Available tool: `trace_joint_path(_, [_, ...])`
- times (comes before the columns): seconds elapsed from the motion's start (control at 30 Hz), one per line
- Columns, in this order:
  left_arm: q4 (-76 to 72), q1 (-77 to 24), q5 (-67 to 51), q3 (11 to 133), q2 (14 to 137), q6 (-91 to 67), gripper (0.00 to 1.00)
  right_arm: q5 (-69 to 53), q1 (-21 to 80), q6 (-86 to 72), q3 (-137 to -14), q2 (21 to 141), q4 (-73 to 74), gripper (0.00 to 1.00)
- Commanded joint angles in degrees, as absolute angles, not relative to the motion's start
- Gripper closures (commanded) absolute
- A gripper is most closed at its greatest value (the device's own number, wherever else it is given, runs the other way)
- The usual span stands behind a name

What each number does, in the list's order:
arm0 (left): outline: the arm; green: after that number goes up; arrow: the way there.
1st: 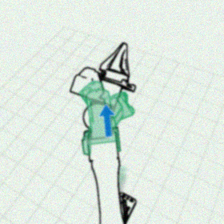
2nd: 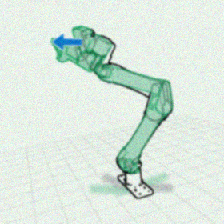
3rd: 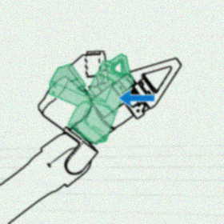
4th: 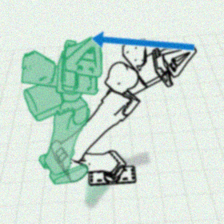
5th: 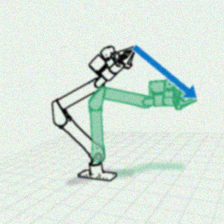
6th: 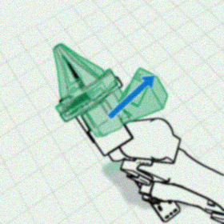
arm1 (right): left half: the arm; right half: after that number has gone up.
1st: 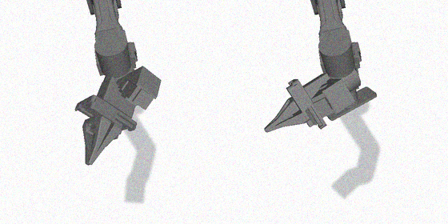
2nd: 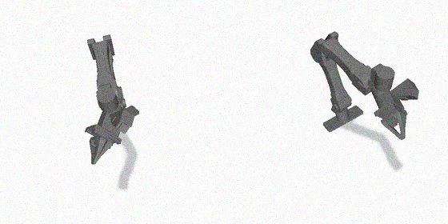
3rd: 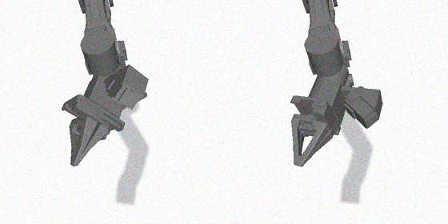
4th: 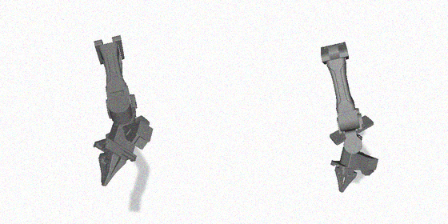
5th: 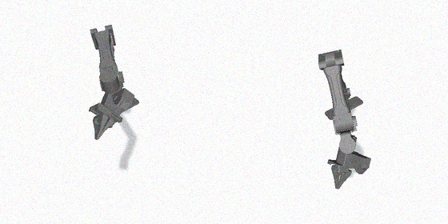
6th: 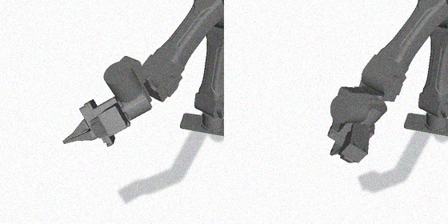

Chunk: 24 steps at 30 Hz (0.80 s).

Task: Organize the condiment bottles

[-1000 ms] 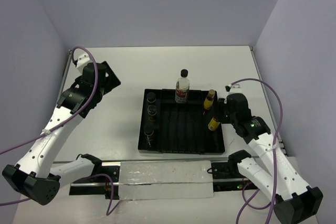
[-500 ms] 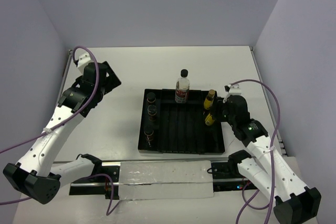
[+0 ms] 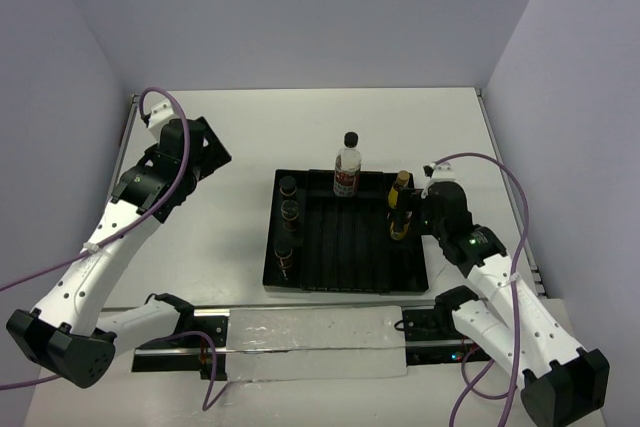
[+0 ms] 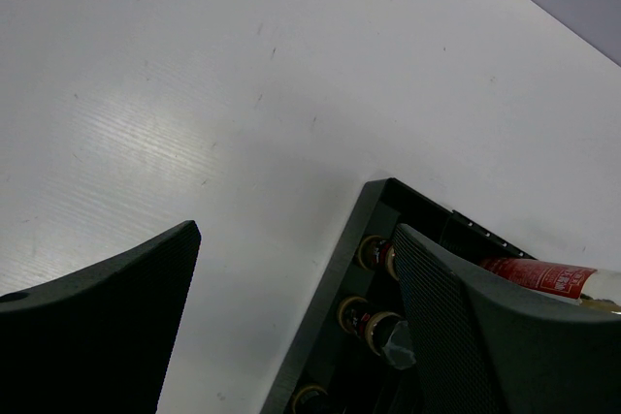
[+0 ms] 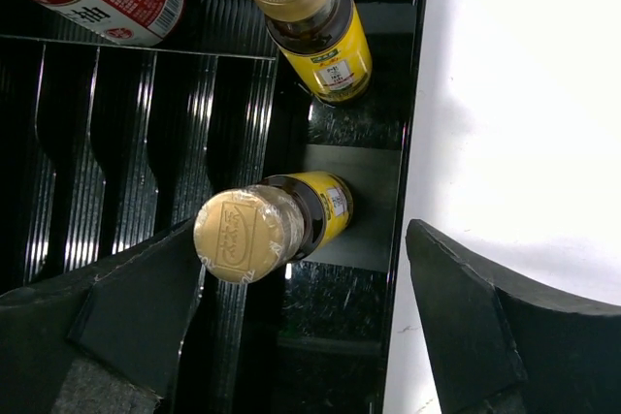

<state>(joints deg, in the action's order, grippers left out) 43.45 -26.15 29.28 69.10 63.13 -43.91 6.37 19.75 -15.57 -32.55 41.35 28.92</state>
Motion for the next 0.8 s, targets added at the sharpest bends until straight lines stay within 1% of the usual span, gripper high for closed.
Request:
trace_joint_path(0.0, [41.7, -25.84, 29.09, 70.14, 63.59, -43.81, 0.11, 5.64, 20.3, -15.47, -38.34, 42.79, 30.68, 0.07])
trace_joint_path(0.2, [41.44, -25.84, 29.18, 70.66, 64.07, -43.42, 0.12, 6.81, 20.3, -15.47, -48.73, 47.06, 35.5, 0.0])
trace_joint_path(0.33, [41.44, -25.84, 29.49, 70.66, 63.97, -43.05, 0.12, 10.93, 20.13, -15.47, -54.38, 49.41, 36.31, 0.0])
trace_joint_path(0.53, [41.65, -25.76, 29.88, 70.49, 63.64, -42.81, 0.12, 17.69, 20.21, -15.47, -64.98, 57.88, 37.86, 0.0])
trace_joint_path(0.77, [41.4, -25.84, 30.5, 69.83, 63.41, -42.32, 0.12, 18.81, 20.13, -15.47, -67.9, 60.03, 35.73, 0.0])
